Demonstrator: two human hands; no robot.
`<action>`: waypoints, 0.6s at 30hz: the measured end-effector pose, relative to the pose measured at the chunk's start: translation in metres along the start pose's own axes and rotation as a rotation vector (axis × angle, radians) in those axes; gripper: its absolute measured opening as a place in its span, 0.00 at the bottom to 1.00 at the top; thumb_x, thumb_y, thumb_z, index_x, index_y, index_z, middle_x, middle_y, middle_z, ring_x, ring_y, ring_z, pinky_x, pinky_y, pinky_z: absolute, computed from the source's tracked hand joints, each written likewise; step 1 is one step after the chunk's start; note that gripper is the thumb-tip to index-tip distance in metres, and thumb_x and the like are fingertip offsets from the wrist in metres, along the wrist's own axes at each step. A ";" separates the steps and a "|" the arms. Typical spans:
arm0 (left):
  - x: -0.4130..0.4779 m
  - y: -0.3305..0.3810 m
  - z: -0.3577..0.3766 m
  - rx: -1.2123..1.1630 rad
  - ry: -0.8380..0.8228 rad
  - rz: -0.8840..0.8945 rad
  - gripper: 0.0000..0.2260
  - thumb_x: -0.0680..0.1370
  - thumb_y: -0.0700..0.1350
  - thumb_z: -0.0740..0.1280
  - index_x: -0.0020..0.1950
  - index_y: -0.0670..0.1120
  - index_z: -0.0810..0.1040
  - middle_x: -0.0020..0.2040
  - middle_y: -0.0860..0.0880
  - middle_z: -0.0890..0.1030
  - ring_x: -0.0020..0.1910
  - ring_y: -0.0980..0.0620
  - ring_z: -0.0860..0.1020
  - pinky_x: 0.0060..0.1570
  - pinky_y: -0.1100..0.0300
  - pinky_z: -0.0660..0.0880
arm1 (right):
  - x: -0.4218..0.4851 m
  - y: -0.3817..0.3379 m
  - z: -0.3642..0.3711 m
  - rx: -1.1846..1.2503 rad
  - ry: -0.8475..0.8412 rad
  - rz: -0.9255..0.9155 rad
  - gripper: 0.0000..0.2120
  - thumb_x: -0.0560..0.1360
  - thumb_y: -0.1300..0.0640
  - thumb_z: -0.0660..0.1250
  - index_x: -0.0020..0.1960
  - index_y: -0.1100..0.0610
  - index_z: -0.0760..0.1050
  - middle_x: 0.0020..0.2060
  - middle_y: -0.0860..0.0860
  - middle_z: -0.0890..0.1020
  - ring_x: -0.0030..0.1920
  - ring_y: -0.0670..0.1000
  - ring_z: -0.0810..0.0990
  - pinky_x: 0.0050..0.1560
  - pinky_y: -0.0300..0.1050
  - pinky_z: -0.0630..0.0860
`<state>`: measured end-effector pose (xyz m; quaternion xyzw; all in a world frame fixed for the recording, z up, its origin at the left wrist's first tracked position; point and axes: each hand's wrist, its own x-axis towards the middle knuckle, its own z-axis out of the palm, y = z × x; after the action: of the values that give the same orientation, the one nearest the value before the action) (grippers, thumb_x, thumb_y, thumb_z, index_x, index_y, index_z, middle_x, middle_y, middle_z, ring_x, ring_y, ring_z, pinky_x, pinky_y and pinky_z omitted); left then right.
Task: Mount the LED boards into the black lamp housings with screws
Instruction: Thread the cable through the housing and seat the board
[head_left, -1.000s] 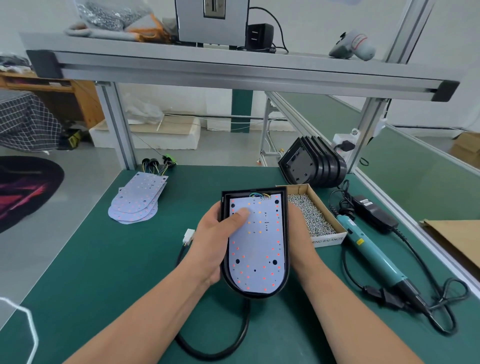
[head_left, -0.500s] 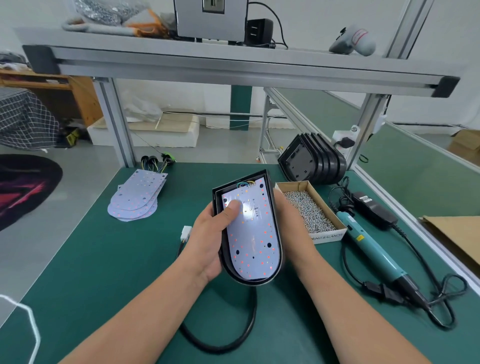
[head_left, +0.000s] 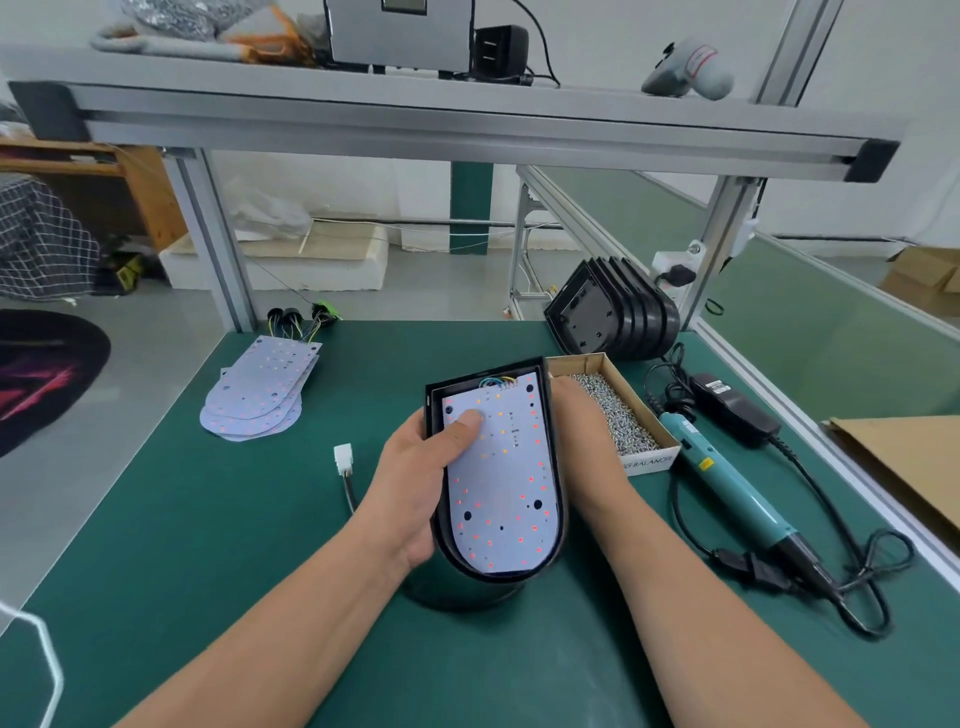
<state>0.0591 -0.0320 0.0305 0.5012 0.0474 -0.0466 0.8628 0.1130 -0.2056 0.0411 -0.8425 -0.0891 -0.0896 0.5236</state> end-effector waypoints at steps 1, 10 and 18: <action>0.002 0.000 -0.003 0.024 0.029 0.003 0.13 0.82 0.43 0.71 0.65 0.39 0.80 0.59 0.38 0.87 0.54 0.37 0.86 0.51 0.41 0.85 | 0.006 0.006 -0.001 -0.067 -0.013 -0.002 0.16 0.80 0.51 0.59 0.58 0.56 0.81 0.56 0.57 0.83 0.56 0.59 0.82 0.61 0.53 0.79; 0.017 -0.005 -0.012 0.252 0.238 -0.010 0.05 0.85 0.40 0.68 0.57 0.43 0.84 0.51 0.43 0.89 0.50 0.38 0.88 0.51 0.38 0.85 | -0.009 -0.002 -0.024 -0.200 -0.422 0.043 0.29 0.72 0.35 0.72 0.71 0.34 0.68 0.55 0.31 0.83 0.58 0.35 0.80 0.59 0.33 0.73; 0.019 -0.001 -0.026 0.461 0.068 -0.027 0.09 0.83 0.36 0.68 0.58 0.46 0.86 0.53 0.46 0.89 0.52 0.42 0.88 0.52 0.45 0.84 | -0.015 -0.011 -0.025 -0.252 -0.517 0.021 0.34 0.71 0.52 0.79 0.73 0.44 0.68 0.59 0.44 0.83 0.60 0.48 0.82 0.65 0.53 0.77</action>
<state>0.0769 -0.0102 0.0146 0.6855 0.0714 -0.0510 0.7227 0.0942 -0.2237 0.0581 -0.8967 -0.1992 0.1230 0.3757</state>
